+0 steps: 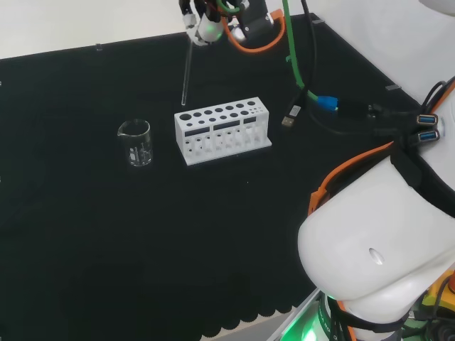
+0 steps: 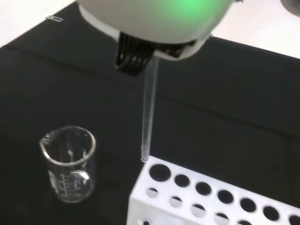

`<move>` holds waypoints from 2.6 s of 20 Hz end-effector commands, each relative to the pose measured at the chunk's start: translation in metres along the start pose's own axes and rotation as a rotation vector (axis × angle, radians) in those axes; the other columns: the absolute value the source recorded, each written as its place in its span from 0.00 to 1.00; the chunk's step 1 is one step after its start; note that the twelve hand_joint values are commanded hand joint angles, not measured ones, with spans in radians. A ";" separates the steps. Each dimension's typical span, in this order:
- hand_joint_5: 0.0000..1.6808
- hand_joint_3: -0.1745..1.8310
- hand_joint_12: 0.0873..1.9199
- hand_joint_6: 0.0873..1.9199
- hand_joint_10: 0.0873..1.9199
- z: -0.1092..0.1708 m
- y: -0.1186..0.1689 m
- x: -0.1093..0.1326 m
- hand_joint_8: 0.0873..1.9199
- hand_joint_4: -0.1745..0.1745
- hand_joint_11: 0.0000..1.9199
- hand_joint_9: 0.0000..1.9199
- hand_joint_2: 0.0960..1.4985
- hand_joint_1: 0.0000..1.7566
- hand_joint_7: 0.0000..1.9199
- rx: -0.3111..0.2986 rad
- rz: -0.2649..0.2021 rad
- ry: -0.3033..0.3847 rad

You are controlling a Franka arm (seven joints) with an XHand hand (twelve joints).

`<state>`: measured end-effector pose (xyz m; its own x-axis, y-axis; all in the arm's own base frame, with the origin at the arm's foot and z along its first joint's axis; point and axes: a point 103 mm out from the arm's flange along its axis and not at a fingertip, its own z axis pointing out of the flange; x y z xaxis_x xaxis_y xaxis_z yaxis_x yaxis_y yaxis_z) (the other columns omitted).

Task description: Stir in the beaker to the left of the white test tube rack with the glass rod.

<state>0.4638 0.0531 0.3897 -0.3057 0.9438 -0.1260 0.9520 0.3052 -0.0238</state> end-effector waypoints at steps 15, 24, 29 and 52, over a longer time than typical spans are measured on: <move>0.72 0.53 0.27 0.43 0.09 0.009 0.053 0.059 0.23 0.00 0.87 0.99 0.34 0.69 0.87 0.006 -0.148 0.024; 0.72 0.53 0.27 0.43 0.09 0.030 0.074 0.052 0.22 0.00 0.87 0.99 0.34 0.69 0.87 0.030 -0.159 0.038; 0.72 0.53 0.27 0.43 0.09 0.039 0.084 0.046 0.22 0.00 0.87 0.99 0.34 0.69 0.87 0.038 -0.164 0.051; 0.72 0.53 0.27 0.43 0.08 0.095 0.103 0.051 0.22 0.00 0.87 0.99 0.34 0.69 0.87 0.082 -0.221 0.074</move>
<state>0.5503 0.1153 0.2961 -0.4910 0.8706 -0.0317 0.8673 0.4850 -0.1118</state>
